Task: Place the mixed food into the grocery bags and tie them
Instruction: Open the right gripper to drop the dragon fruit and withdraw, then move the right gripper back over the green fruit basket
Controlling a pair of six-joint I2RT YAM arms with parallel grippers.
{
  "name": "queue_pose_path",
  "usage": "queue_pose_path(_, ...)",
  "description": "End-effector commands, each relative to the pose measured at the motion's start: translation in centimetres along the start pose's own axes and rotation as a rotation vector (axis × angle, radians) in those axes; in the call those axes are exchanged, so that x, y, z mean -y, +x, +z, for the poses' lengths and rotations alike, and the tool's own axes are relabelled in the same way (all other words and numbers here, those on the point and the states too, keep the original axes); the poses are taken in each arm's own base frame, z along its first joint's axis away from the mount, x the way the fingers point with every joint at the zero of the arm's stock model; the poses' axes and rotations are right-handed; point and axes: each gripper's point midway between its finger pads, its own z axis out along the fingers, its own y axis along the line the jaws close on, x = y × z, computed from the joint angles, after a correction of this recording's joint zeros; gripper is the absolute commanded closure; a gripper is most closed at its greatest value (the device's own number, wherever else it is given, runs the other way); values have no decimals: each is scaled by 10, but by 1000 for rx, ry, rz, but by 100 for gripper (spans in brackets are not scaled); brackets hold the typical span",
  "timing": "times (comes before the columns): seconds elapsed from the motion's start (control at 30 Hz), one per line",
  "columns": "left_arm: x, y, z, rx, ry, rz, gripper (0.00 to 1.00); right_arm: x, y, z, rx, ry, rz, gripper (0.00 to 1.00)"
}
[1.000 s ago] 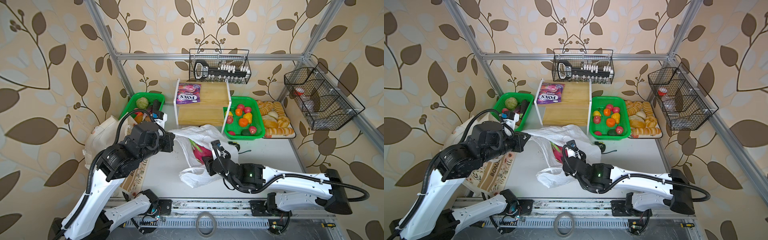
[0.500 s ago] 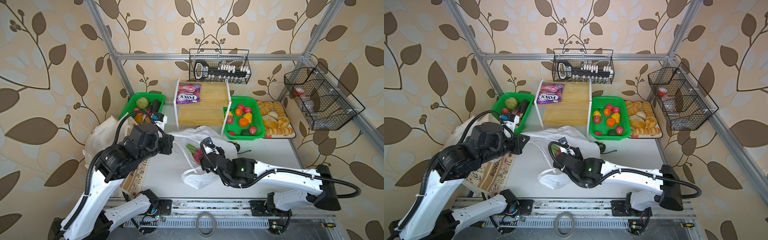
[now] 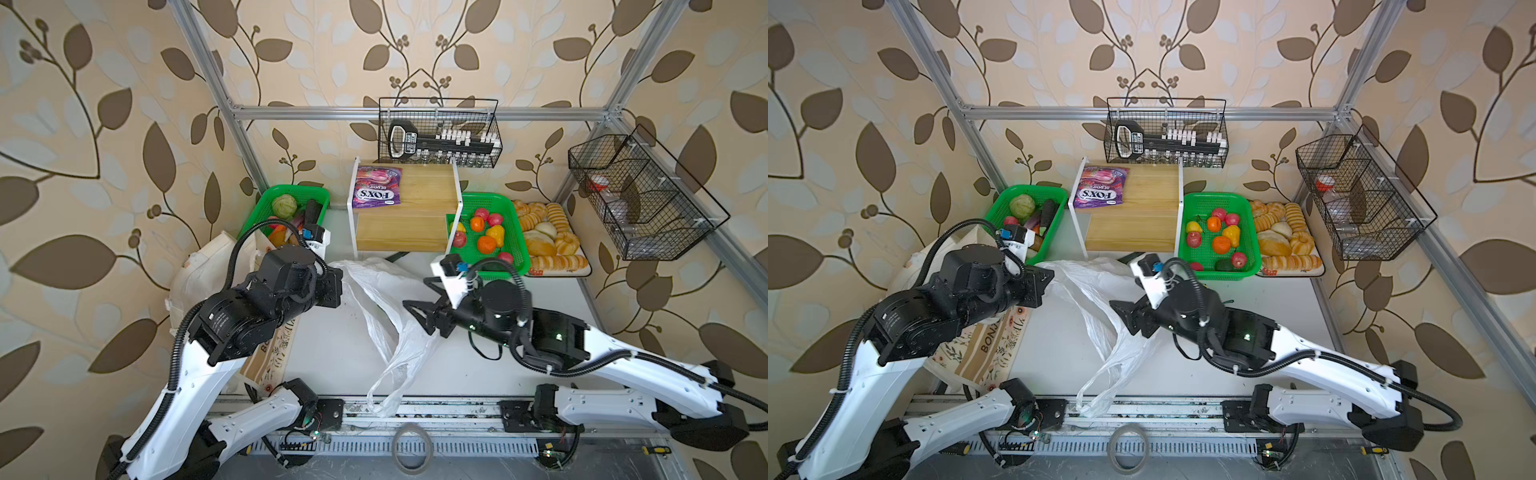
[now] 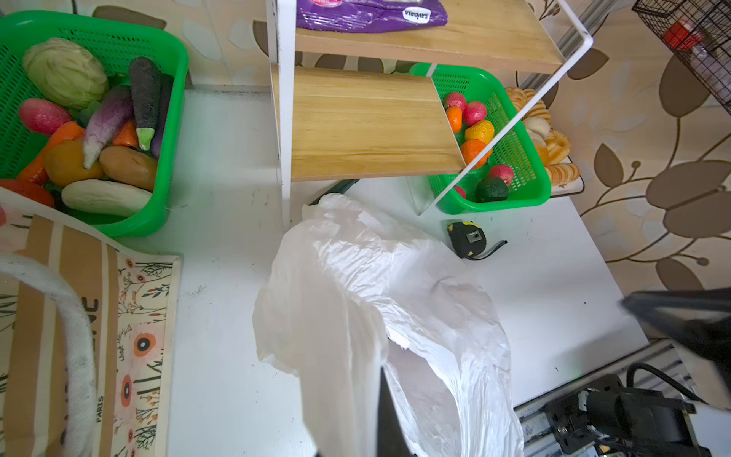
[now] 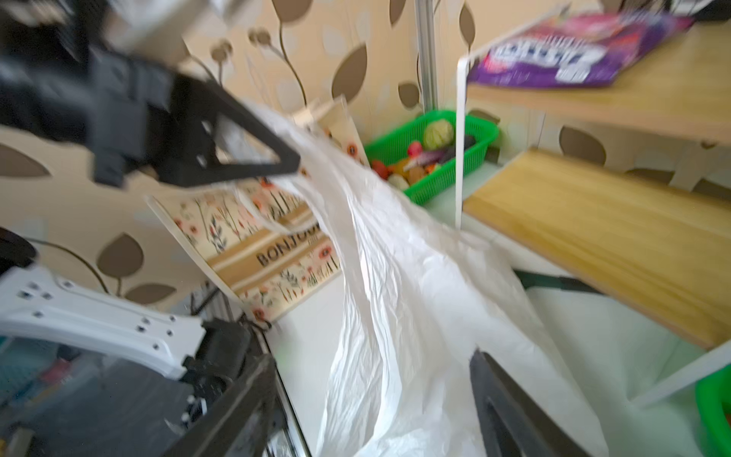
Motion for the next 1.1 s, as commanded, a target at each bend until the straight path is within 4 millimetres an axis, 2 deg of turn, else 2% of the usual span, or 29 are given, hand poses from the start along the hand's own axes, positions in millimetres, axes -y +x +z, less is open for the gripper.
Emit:
queue_pose_path(0.0, -5, -1, 2, 18, -26, 4, 100, 40, -3, -2, 11, 50, 133, 25)
queue_pose_path(0.07, -6, 2, 3, 24, -22, -2, 100, 109, 19, -7, -53, 265, 272, 27)
queue_pose_path(0.13, -8, 5, 3, 26, -27, -8, 100, 165, 46, -17, -108, 405, 397, 27)
queue_pose_path(0.27, -15, 13, 4, 20, -48, -13, 100, 250, 99, -37, -187, 591, 582, 31)
queue_pose_path(0.37, -16, 16, 5, 19, -48, -15, 100, 295, 124, -43, -250, 702, 624, 32)
queue_pose_path(0.47, -17, 16, 5, 24, -49, -13, 100, 324, 133, -37, -298, 780, 589, 32)
queue_pose_path(0.63, -17, 10, 5, 43, -56, -1, 100, 373, 133, -26, -357, 943, 475, 32)
queue_pose_path(0.77, -15, 3, 5, 66, -54, 13, 100, 413, 144, -7, -431, 1006, 445, 36)
queue_pose_path(0.87, -13, -5, 1, 85, -54, 28, 100, 437, 148, 10, -478, 1018, 428, 32)
queue_pose_path(0.97, -6, -12, -3, 89, -24, 51, 100, 458, 147, 16, -495, 1080, 400, 27)
queue_pose_path(1.07, -1, -14, 0, 86, -8, 64, 100, 473, 151, 24, -499, 1106, 383, 26)
